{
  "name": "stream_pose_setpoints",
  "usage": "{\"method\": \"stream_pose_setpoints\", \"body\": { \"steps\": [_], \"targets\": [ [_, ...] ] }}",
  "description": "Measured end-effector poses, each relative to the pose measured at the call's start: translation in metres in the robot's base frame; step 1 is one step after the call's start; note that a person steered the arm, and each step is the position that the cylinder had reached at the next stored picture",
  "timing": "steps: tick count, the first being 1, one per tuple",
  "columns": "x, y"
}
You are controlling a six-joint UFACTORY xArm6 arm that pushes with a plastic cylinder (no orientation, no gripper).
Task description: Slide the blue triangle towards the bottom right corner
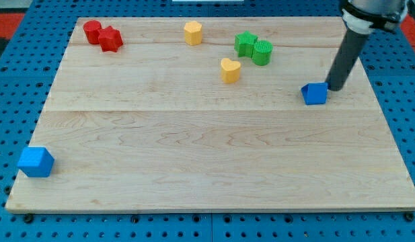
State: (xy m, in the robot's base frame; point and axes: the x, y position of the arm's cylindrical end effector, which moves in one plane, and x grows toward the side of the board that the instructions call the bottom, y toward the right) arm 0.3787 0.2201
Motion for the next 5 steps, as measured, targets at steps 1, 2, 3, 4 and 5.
{"method": "stream_pose_setpoints", "body": {
  "steps": [1, 2, 3, 4, 5],
  "targets": [
    [-0.024, -0.012],
    [-0.004, -0.053],
    [0.051, -0.018],
    [0.078, -0.022],
    [0.037, -0.021]
  ]
}}
